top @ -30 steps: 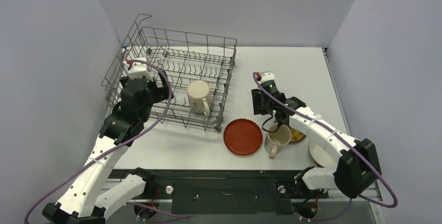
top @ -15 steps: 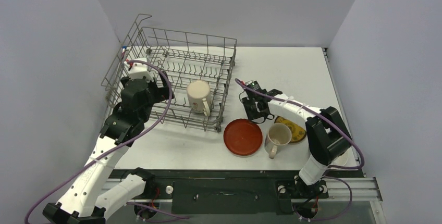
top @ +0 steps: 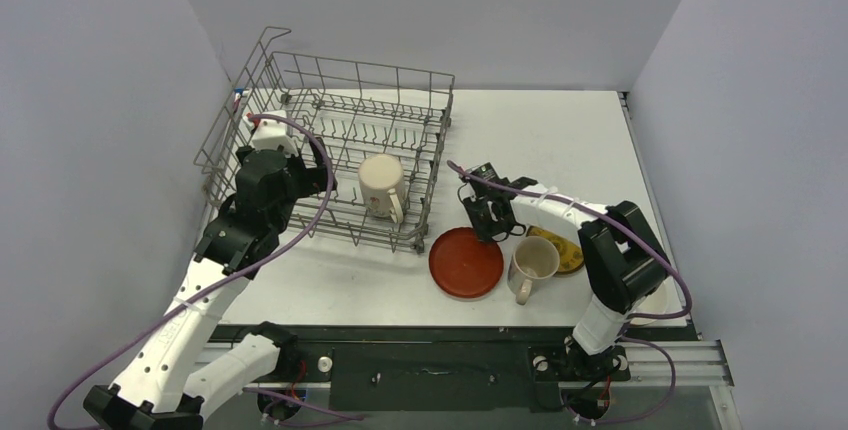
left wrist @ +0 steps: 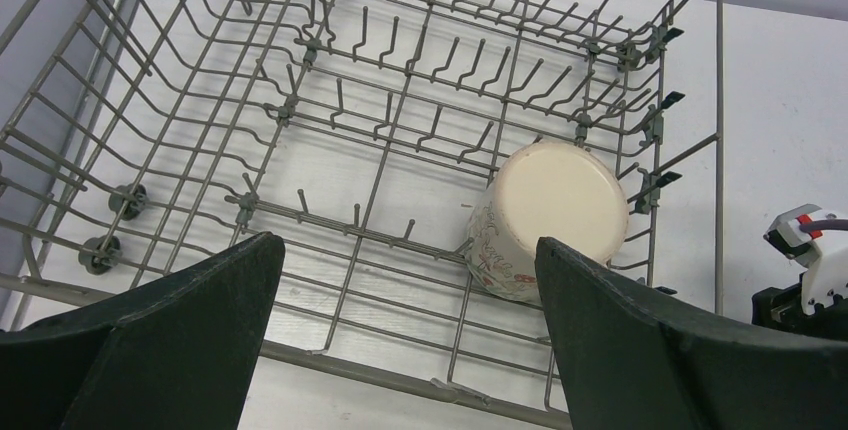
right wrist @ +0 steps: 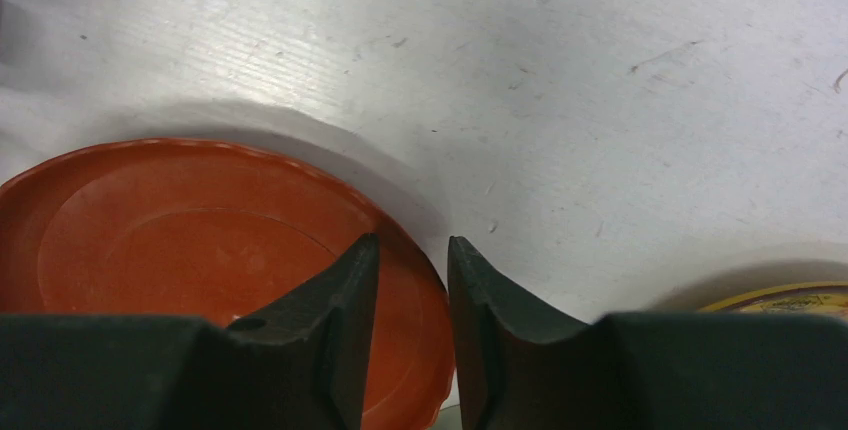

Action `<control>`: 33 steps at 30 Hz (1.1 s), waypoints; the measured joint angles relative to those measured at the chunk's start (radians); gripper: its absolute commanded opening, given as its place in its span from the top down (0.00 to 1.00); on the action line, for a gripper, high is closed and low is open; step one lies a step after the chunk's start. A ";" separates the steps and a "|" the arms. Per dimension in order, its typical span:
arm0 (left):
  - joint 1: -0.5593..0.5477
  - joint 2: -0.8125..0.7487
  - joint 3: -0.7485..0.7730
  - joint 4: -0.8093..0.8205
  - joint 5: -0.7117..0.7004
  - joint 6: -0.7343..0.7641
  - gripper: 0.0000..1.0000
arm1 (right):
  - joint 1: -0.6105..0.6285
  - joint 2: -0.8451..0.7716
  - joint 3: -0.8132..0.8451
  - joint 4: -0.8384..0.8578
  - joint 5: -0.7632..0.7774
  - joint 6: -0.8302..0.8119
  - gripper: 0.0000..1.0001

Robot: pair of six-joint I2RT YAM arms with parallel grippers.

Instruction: Load the mixed dishes into the dish rack

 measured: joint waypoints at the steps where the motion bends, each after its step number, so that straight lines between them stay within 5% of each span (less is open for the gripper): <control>1: 0.000 0.002 0.000 0.000 0.001 0.000 0.04 | 0.002 0.000 0.000 0.001 -0.002 -0.001 0.76; 9: 0.000 0.006 0.000 0.000 0.012 0.000 0.04 | 0.053 0.004 0.001 0.007 -0.005 -0.023 1.00; 18: 0.000 0.010 0.000 0.000 0.013 0.000 0.04 | 0.055 -0.014 -0.003 0.006 0.040 -0.042 1.00; 33: 0.001 0.016 0.000 0.000 0.021 0.000 0.04 | 0.060 -0.336 -0.124 0.069 0.326 -0.013 1.00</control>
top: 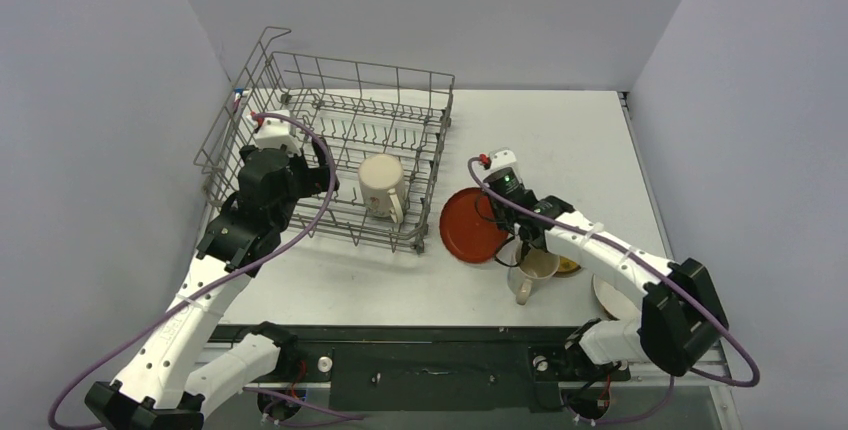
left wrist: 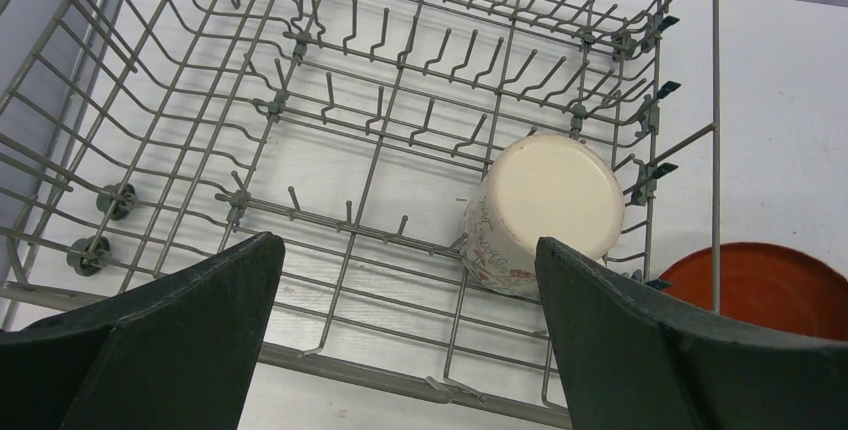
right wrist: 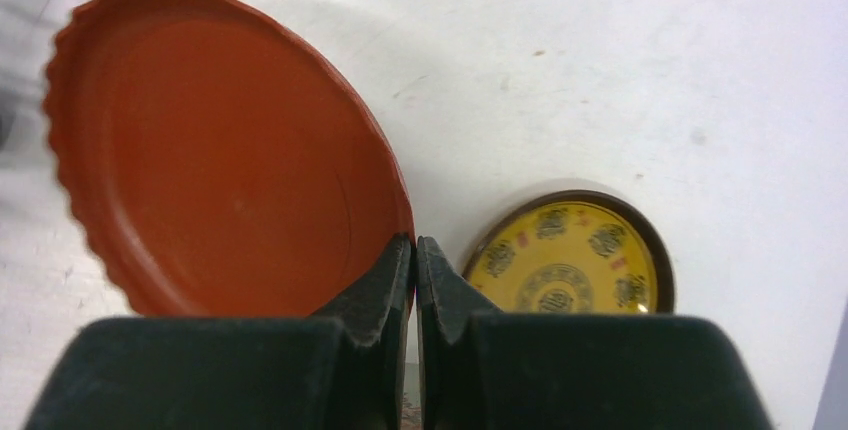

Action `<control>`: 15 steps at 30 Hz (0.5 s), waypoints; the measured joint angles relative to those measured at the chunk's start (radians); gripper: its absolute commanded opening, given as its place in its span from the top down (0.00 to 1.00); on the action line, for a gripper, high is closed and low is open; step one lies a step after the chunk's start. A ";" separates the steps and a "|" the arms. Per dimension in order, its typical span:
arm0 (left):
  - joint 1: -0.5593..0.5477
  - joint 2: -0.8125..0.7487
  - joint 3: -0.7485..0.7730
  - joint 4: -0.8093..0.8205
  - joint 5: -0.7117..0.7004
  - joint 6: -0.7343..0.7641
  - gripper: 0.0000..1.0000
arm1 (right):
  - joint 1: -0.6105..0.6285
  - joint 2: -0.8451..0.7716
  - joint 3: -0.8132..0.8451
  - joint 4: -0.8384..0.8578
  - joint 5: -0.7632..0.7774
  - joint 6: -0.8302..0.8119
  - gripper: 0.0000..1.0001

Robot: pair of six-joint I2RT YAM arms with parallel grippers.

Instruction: Load the mixed dishes into the dish rack

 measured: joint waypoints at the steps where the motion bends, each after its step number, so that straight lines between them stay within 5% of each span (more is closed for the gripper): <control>1: 0.000 0.001 0.000 0.000 0.002 0.000 0.04 | 0.000 -0.026 -0.009 0.008 0.030 0.011 1.00; 9: 0.001 0.012 0.000 0.006 0.036 0.000 0.03 | 0.000 -0.193 -0.019 0.082 0.286 0.095 1.00; 15: 0.002 0.057 0.006 0.033 0.208 -0.008 0.03 | 0.000 -0.317 -0.022 0.121 0.377 0.142 1.00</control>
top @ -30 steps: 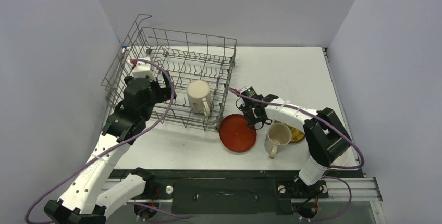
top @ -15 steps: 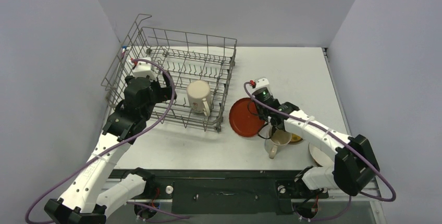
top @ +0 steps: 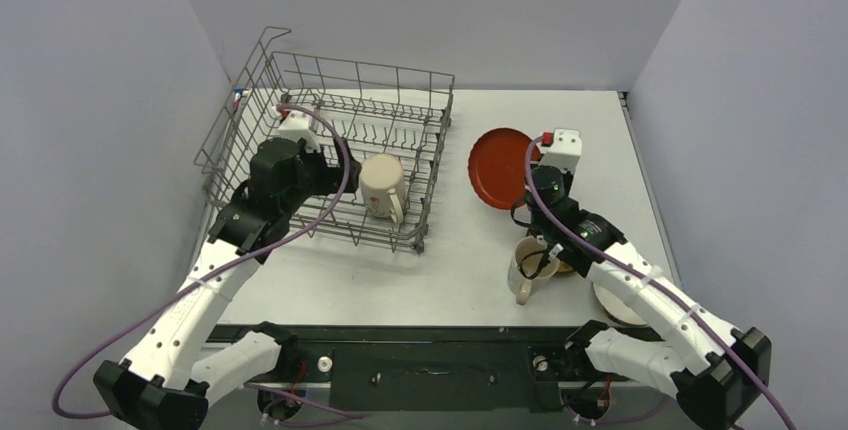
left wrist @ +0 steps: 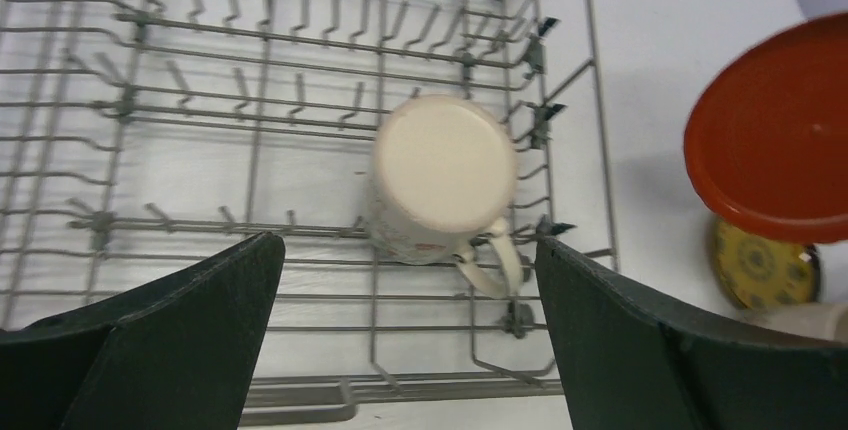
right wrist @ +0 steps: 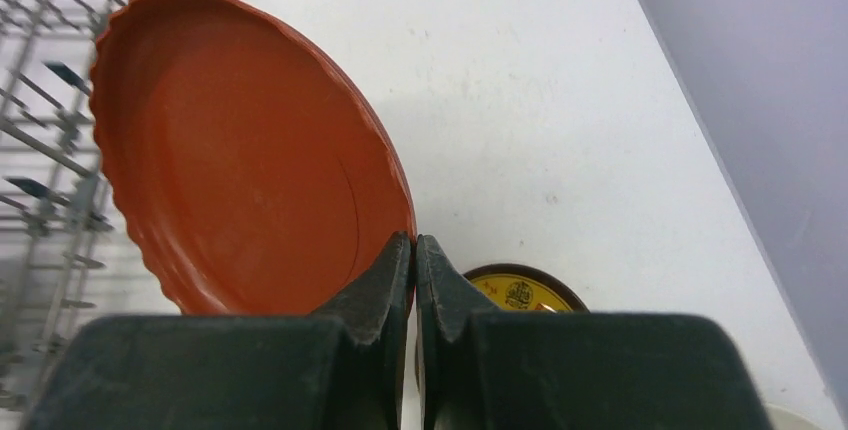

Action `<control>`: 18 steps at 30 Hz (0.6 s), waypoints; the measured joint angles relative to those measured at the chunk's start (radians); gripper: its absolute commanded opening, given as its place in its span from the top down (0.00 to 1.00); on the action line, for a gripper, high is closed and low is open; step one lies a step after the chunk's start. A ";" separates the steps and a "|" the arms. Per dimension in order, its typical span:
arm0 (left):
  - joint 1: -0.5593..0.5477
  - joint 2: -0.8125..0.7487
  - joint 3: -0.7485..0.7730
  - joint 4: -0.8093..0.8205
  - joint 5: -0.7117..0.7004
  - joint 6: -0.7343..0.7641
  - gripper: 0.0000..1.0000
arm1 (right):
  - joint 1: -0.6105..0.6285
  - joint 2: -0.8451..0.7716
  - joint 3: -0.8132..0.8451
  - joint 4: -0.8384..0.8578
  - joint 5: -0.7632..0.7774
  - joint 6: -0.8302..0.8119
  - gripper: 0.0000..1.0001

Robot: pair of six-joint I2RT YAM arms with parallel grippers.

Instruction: Load the mixed dishes into the dish rack

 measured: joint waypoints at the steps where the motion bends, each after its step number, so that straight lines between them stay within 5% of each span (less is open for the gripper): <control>1: 0.001 0.023 0.011 0.000 0.047 -0.008 0.03 | 0.000 -0.027 0.000 0.006 0.000 0.008 1.00; 8: 0.003 0.229 0.188 0.026 0.438 -0.156 0.02 | 0.000 -0.181 0.008 0.033 -0.086 0.089 1.00; 17: 0.003 0.286 0.171 0.226 0.750 -0.282 0.00 | 0.101 -0.151 0.072 0.079 -0.199 0.210 1.00; 18: 0.003 0.285 0.157 0.253 0.777 -0.285 0.06 | 0.111 -0.140 0.076 0.088 -0.206 0.217 1.00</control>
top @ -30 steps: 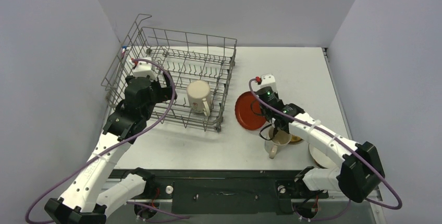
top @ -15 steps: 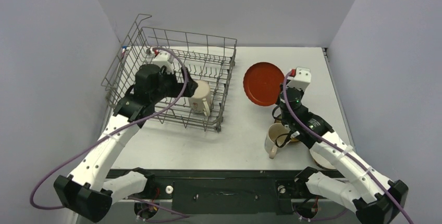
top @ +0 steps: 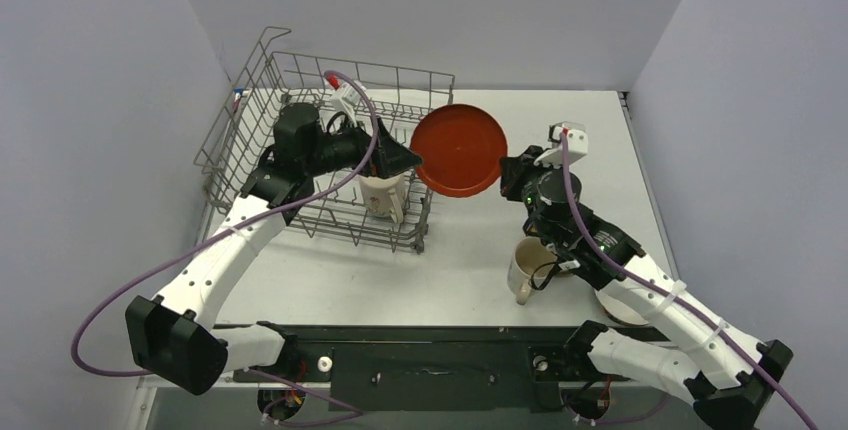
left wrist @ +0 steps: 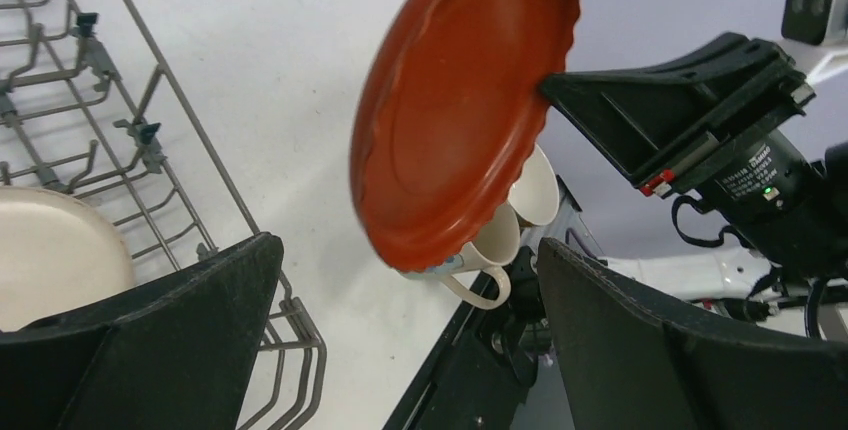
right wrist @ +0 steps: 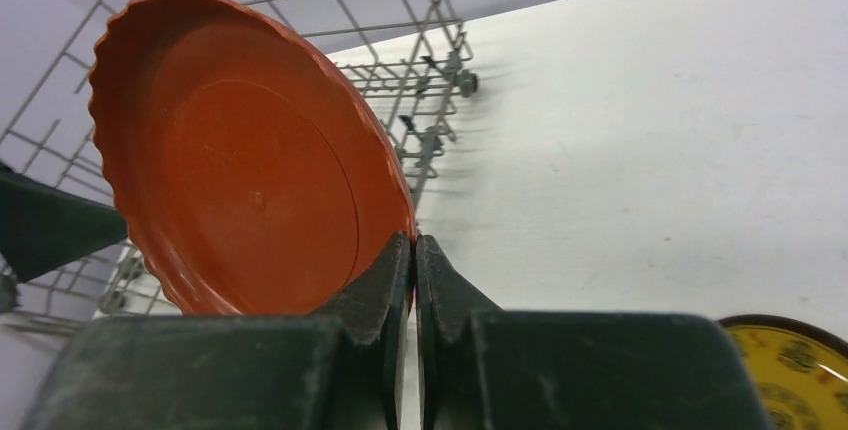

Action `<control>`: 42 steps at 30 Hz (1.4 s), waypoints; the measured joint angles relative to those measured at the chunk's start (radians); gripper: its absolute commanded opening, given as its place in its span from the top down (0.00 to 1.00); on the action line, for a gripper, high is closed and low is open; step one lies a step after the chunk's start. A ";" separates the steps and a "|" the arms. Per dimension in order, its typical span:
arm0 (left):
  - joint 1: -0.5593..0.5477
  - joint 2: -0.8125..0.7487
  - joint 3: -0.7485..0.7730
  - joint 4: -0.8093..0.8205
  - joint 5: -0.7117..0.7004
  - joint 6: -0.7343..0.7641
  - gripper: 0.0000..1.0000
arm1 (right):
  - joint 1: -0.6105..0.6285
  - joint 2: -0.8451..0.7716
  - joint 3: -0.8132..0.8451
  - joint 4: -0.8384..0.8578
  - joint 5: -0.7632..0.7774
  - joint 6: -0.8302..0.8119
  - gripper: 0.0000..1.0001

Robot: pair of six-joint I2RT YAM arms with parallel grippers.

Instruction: Load the mixed dishes into the dish rack

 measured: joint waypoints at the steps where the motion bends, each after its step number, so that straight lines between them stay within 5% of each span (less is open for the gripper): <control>1: 0.000 -0.001 -0.013 0.023 0.021 -0.005 0.09 | 0.014 0.017 0.007 0.013 -0.012 0.012 1.00; 6: 0.002 -0.004 -0.055 0.048 0.047 -0.006 0.29 | 0.034 0.074 0.015 0.060 -0.055 0.051 1.00; 13: 0.049 -0.042 -0.081 0.047 0.031 0.002 0.71 | 0.048 0.116 0.030 0.104 -0.107 0.081 1.00; 19: 0.110 -0.056 -0.119 0.106 0.053 -0.042 0.92 | 0.054 0.143 0.045 0.136 -0.203 0.072 1.00; 21: 0.122 -0.056 -0.129 0.124 0.068 -0.058 1.00 | 0.053 0.158 0.053 0.140 -0.228 0.061 0.87; 24: 0.138 -0.050 -0.134 0.154 0.093 -0.082 1.00 | 0.053 0.165 0.053 0.142 -0.259 0.053 0.65; 28: 0.138 -0.043 -0.145 0.193 0.126 -0.109 1.00 | 0.040 0.164 0.053 0.150 -0.312 0.065 0.50; 35: 0.138 -0.012 -0.176 0.272 0.185 -0.175 1.00 | -0.066 0.167 0.051 0.181 -0.493 0.170 0.48; 42: 0.142 0.013 -0.186 0.322 0.219 -0.233 1.00 | -0.060 0.167 -0.016 0.302 -0.596 0.257 0.59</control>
